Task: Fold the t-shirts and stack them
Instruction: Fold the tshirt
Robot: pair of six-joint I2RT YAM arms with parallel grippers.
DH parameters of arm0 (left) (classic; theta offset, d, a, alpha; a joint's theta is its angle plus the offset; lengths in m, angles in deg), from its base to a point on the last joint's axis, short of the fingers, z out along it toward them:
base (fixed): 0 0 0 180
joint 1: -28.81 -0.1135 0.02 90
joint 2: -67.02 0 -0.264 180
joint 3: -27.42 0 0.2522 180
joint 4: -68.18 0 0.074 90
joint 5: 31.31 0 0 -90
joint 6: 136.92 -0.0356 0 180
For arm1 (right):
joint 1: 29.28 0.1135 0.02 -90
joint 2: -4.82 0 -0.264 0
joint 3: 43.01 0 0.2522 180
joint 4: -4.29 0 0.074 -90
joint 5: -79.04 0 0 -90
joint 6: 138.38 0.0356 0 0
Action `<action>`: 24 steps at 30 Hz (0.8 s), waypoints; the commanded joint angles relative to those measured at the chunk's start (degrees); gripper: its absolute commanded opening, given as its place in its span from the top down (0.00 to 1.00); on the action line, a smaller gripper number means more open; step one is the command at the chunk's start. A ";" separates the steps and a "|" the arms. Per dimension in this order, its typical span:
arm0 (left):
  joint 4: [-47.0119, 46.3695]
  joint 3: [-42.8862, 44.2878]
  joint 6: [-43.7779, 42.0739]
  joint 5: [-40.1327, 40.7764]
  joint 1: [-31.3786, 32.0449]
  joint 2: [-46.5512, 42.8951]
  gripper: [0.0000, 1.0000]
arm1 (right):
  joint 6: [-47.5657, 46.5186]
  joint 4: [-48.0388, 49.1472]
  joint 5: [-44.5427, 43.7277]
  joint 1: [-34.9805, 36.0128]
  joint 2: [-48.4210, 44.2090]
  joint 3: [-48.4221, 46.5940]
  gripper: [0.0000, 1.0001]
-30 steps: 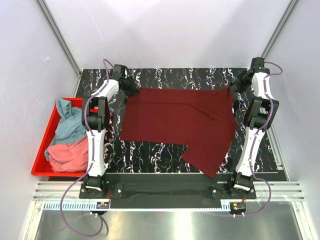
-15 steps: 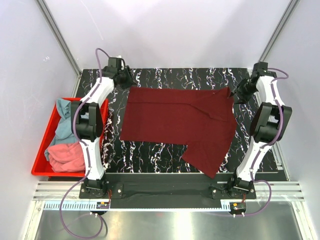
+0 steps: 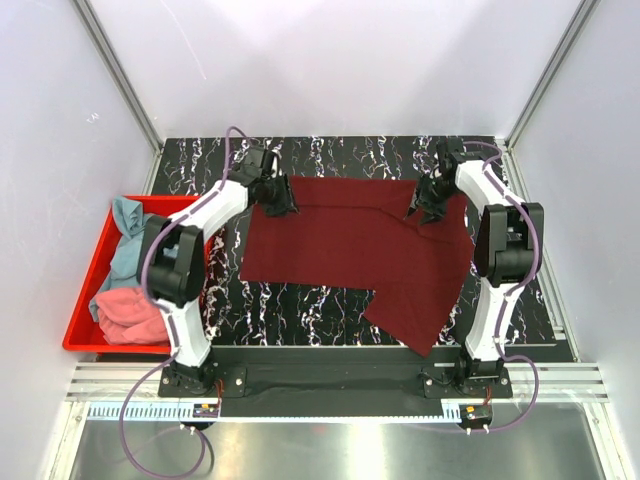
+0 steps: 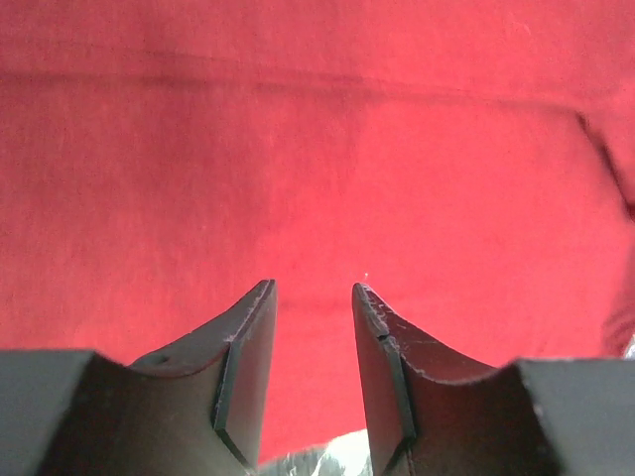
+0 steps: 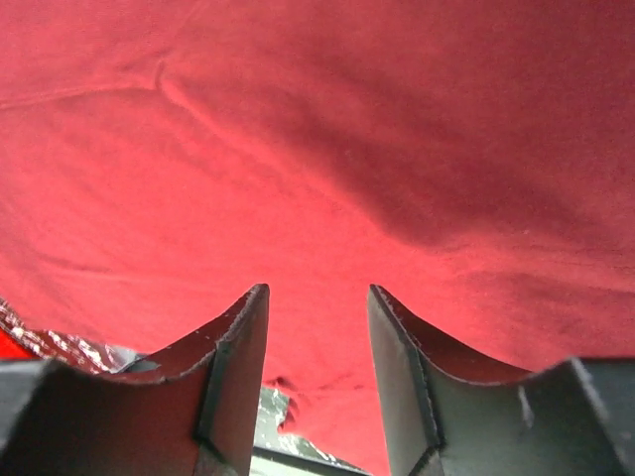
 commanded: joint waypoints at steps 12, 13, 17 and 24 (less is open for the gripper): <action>0.03 -9.77 -3.17 -1.09 0.77 -12.31 0.59 | -0.26 1.35 -12.10 2.57 6.25 -4.44 0.50; 0.12 -9.59 -3.26 -1.09 0.77 -12.31 0.59 | -0.43 1.52 -12.80 2.84 6.52 -4.53 0.53; 0.90 -8.36 -3.87 -0.91 0.77 -11.87 0.59 | -1.14 1.79 -14.83 3.28 7.04 -5.32 0.74; 1.61 -7.65 -5.19 -0.56 0.77 -11.34 0.59 | -1.23 -0.14 -18.08 3.19 6.52 -11.46 1.00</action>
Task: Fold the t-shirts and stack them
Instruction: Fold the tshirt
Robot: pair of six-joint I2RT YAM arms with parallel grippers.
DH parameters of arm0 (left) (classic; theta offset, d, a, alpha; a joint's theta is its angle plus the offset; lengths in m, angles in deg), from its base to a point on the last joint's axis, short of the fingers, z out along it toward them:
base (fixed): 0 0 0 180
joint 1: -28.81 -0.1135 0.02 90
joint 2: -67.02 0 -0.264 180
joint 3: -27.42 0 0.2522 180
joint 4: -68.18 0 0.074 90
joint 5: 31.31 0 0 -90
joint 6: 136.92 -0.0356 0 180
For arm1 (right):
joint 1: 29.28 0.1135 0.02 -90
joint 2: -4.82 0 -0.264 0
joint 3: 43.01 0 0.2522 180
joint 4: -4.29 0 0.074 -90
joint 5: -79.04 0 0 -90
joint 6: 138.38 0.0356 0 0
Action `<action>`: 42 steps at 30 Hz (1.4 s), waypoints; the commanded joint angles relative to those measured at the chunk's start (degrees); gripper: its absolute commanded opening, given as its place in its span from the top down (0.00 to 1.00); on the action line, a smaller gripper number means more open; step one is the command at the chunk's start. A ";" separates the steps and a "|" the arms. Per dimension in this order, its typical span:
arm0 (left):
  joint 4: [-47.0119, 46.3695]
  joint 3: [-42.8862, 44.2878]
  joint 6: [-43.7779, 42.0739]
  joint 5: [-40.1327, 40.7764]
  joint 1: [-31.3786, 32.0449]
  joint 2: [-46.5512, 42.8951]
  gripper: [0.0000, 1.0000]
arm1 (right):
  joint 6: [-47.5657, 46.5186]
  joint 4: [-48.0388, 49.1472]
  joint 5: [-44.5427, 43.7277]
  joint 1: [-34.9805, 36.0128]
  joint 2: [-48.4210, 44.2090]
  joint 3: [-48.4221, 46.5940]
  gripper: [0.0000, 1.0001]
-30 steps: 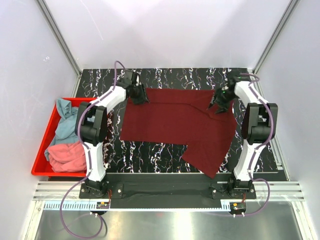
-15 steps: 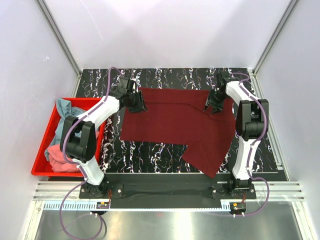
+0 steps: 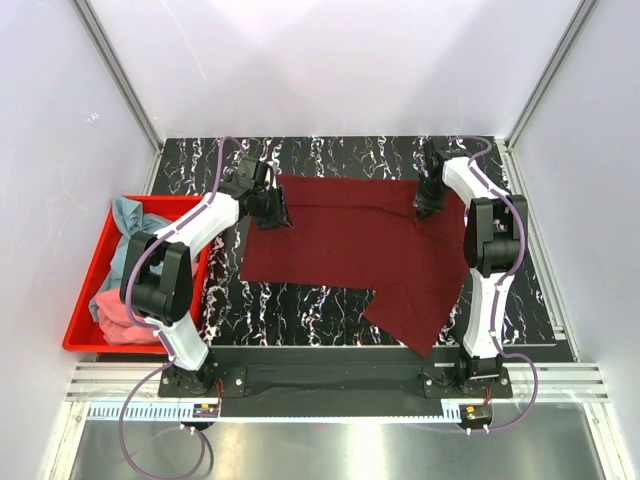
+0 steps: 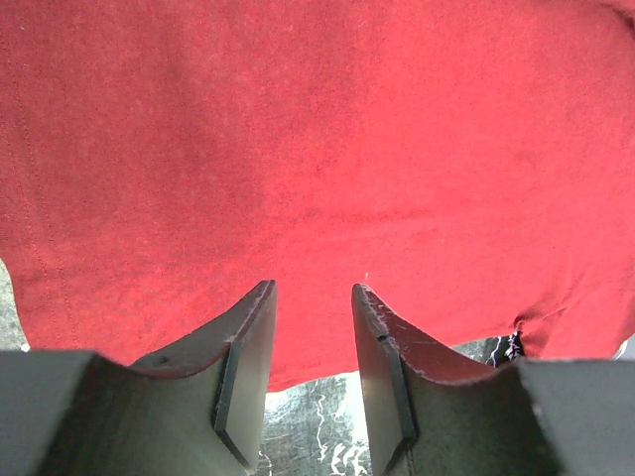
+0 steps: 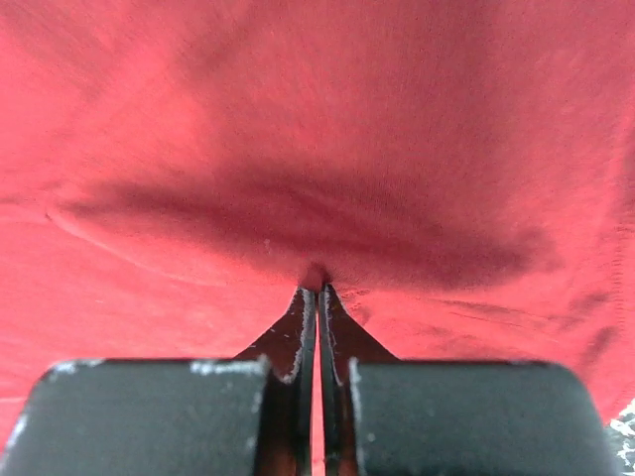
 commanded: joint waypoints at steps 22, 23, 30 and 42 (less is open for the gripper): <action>-0.11 -1.24 -2.66 -1.17 -0.15 -3.77 0.59 | 1.49 1.00 5.71 -2.68 -0.92 -11.33 0.57; -0.03 -1.24 -2.58 -1.35 -0.15 -3.68 0.59 | 1.76 2.24 6.77 -2.68 -1.45 -9.57 0.64; 0.15 -1.95 -2.57 -2.14 -0.33 -4.12 0.60 | 5.88 6.11 13.10 -2.68 1.70 -6.39 0.72; -0.47 -3.44 -2.93 -3.02 -2.35 -4.91 0.59 | 7.21 4.63 11.97 -2.68 7.50 -12.11 0.62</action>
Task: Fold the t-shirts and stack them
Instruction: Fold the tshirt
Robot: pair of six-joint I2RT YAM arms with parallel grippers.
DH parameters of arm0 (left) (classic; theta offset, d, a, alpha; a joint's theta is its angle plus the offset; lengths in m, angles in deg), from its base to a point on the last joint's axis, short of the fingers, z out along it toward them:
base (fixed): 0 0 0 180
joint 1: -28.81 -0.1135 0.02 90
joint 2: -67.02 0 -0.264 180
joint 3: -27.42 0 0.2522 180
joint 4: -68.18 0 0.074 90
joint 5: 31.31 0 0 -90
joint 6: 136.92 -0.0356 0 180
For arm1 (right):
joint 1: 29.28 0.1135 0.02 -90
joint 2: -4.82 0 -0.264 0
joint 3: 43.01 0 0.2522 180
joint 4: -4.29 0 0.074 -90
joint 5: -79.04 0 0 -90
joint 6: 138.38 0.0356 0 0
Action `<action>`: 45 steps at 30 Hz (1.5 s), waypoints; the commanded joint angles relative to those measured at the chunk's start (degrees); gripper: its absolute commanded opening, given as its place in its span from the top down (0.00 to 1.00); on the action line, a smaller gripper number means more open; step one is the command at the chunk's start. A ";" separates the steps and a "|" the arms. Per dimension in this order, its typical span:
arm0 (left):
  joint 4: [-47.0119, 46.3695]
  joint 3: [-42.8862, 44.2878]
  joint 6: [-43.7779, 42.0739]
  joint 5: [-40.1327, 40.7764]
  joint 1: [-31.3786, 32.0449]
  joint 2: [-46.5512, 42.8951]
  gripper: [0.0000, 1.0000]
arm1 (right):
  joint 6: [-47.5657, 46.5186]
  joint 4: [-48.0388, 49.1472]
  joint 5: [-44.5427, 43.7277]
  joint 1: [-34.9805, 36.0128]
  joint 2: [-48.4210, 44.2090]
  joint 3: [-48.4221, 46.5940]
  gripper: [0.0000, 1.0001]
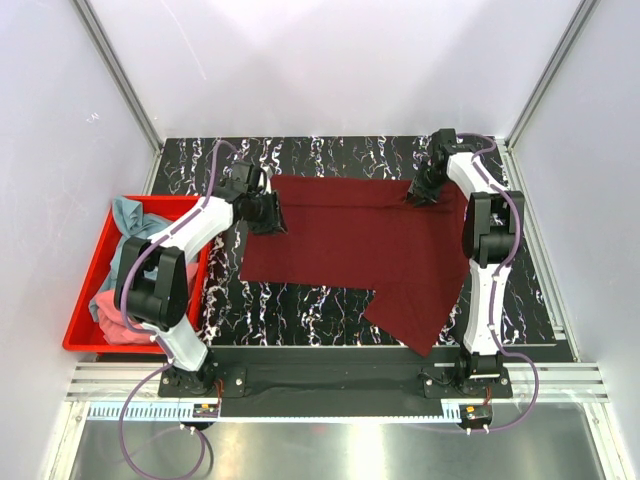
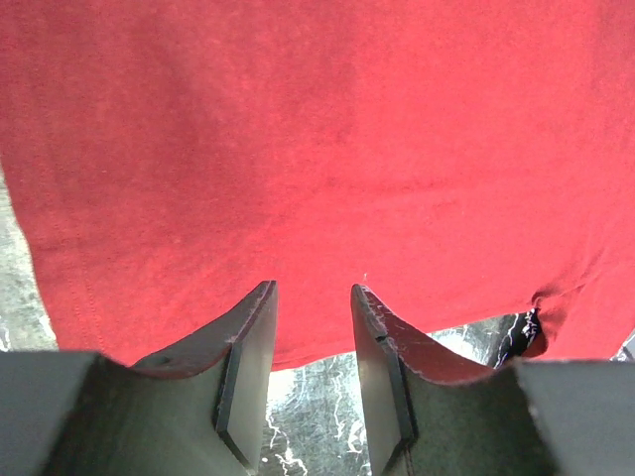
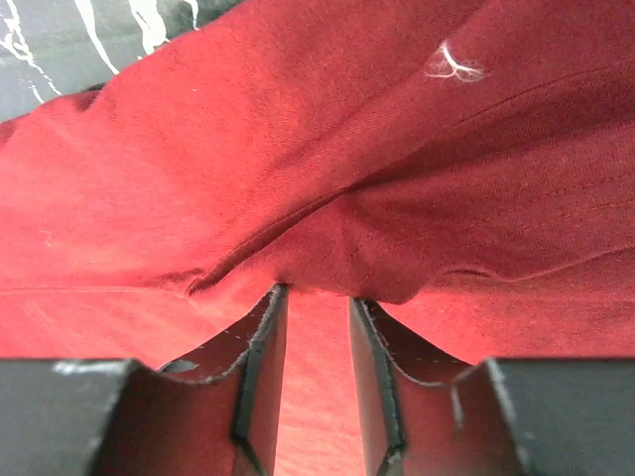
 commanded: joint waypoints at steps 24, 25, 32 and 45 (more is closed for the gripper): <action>-1.65 -0.45 -0.98 -2.85 -2.58 -2.22 0.60 | 0.12 -2.40 -2.10 0.33 3.55 -6.31 0.95; -1.73 -0.62 -0.98 -3.03 -2.66 -2.31 0.60 | 0.21 -2.23 -2.02 0.25 3.11 -6.05 0.98; -2.00 -0.80 -0.89 -3.12 -2.84 -2.40 0.60 | 1.44 -3.46 -1.05 0.33 0.21 -5.26 1.00; -2.62 -2.12 -0.81 -3.99 -3.02 -3.10 0.60 | -1.37 -4.95 -4.74 0.25 1.87 -5.60 0.69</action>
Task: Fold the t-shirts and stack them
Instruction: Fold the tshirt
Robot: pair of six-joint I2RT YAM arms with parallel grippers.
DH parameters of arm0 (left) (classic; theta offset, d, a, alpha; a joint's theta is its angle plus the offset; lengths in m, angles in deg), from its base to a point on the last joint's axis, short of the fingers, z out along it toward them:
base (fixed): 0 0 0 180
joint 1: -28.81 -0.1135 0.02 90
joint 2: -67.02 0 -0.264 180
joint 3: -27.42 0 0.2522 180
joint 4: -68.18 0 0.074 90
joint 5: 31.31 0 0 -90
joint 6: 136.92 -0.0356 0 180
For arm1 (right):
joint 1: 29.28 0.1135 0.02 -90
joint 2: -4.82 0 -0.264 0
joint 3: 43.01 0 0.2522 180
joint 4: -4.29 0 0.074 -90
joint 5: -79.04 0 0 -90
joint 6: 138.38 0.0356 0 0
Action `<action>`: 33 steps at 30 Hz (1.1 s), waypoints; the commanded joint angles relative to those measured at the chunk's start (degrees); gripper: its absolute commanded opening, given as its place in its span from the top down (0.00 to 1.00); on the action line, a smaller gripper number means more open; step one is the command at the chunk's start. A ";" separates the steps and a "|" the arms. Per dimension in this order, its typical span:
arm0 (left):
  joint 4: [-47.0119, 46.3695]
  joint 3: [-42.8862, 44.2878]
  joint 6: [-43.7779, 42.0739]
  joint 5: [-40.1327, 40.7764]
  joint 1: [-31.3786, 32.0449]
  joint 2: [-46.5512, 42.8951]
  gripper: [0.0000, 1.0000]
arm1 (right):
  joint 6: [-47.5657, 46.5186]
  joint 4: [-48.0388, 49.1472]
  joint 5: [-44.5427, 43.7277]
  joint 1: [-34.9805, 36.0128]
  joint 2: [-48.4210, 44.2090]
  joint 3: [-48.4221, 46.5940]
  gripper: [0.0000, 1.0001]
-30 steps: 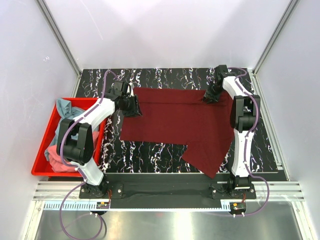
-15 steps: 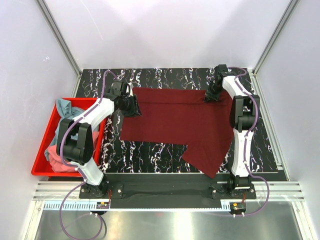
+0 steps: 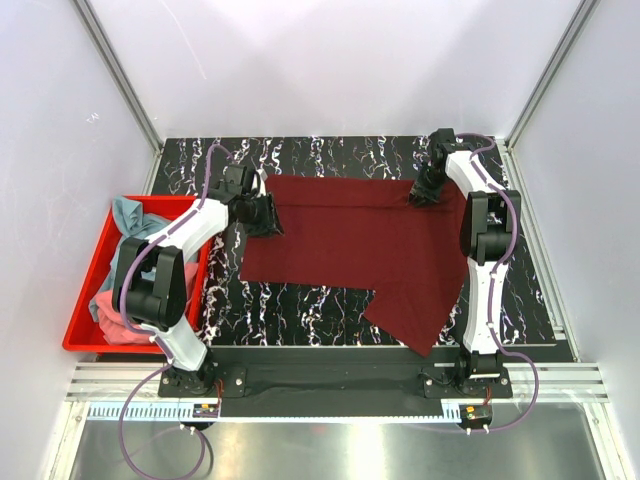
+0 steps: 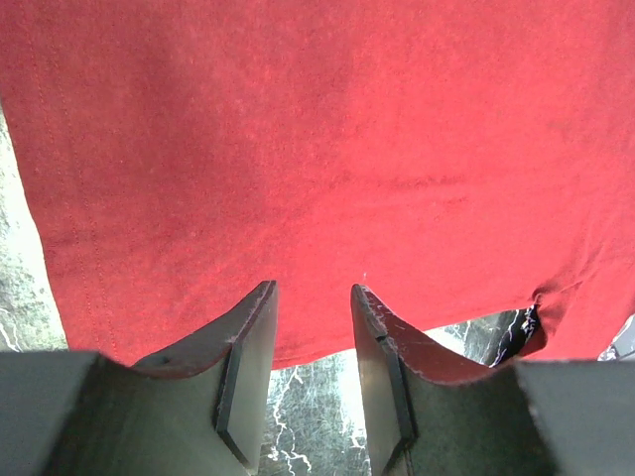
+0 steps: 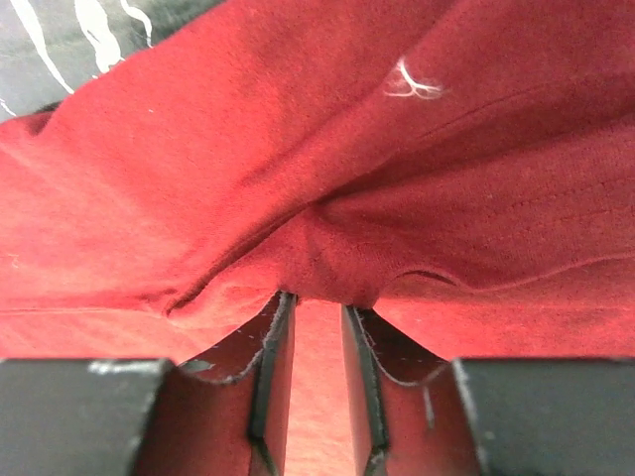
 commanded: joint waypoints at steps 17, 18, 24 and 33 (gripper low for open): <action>-1.28 0.51 -0.78 -1.92 -1.43 -2.31 0.60 | -2.03 -1.19 0.23 0.33 3.25 -5.32 0.63; -1.28 0.33 -0.78 -1.92 -1.43 -2.40 0.60 | -1.77 -1.02 0.67 0.25 3.43 -5.41 0.64; -1.28 -0.11 -0.78 -1.66 -1.69 -2.93 0.60 | -0.54 -0.49 0.68 0.25 1.41 -4.27 0.72; -1.63 -0.37 -0.61 -1.74 -1.78 -3.10 0.60 | 1.48 -4.78 0.50 0.33 -0.61 -6.81 0.91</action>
